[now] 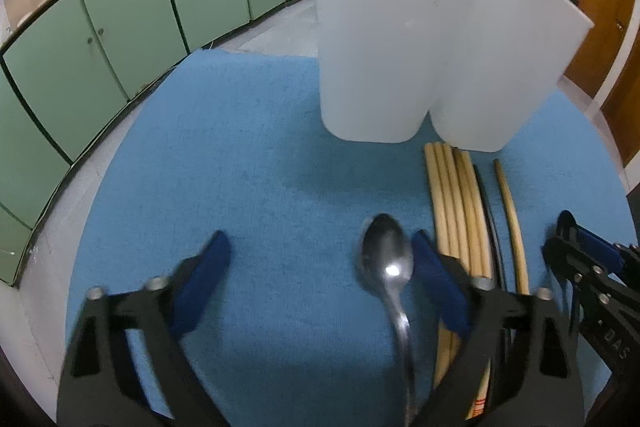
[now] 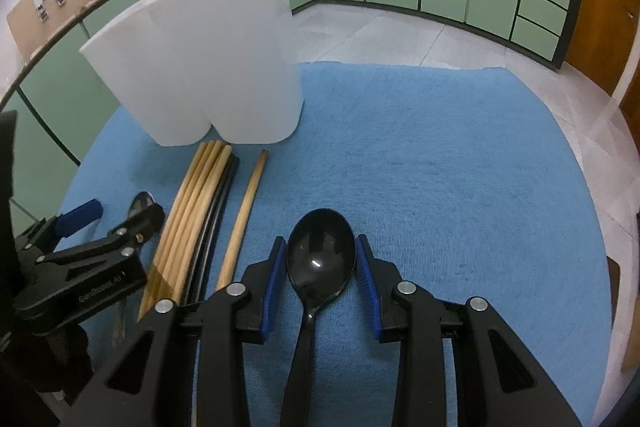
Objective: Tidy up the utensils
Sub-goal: 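Grasp the steel spoon with the left tool while the right tool holds the black spoon, then carry both spoons over the white holder and open both tools to drop them in, then move both open tools back down toward the chopsticks, then grasp the plain wooden chopstick with the right tool, then grasp a red-patterned chopstick with the left tool while the right tool holds the wooden one, then lift both chopsticks over the white holder and open both tools to drop them in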
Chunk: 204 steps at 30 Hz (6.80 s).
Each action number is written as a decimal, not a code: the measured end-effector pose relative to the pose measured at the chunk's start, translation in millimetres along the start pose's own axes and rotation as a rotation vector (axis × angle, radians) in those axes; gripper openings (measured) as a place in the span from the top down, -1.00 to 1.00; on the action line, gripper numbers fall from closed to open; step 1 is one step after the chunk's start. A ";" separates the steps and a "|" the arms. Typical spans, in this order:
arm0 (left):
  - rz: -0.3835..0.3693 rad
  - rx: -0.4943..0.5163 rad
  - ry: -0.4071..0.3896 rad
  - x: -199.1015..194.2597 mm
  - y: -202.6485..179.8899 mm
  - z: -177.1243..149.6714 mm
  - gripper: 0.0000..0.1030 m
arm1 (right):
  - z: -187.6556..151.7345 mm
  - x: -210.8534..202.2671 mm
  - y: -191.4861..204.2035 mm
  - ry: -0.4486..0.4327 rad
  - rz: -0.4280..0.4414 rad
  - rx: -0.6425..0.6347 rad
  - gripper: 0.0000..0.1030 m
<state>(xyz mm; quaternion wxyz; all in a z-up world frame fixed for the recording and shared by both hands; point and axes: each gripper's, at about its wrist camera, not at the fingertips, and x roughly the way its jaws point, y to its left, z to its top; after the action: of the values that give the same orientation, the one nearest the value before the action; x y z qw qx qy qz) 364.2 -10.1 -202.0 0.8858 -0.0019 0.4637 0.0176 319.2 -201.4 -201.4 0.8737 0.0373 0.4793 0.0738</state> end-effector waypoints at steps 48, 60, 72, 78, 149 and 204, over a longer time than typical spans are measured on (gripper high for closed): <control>-0.294 0.008 -0.788 -197.9 -4.3 52.6 0.49 | 109.8 -114.1 1.9 -0.733 0.151 -0.005 0.34; -0.311 0.010 -0.714 -151.6 -23.0 104.5 0.49 | 159.7 -57.5 15.7 -0.713 0.115 0.042 0.34; -0.292 -0.012 -0.587 -100.9 -7.6 96.3 0.04 | 127.0 -50.1 -0.7 -0.618 0.145 0.058 0.10; -0.256 0.027 -0.541 -126.8 1.8 60.0 -0.31 | 86.2 -82.5 -19.9 -0.533 0.148 0.107 -0.39; -0.096 0.114 -0.026 -79.4 9.7 -151.9 -0.70 | -159.4 -71.8 28.7 -0.117 0.064 -0.015 0.86; -0.188 0.169 -0.344 -226.2 9.2 -87.8 0.90 | -84.6 -199.7 7.1 -0.362 0.088 -0.110 0.87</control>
<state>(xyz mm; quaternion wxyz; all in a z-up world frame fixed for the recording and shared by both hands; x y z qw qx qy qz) 163.0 -9.3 -66.1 0.9467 0.0323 0.3031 -0.1039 141.5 -227.8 -79.8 0.9423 0.0229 0.3075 0.1302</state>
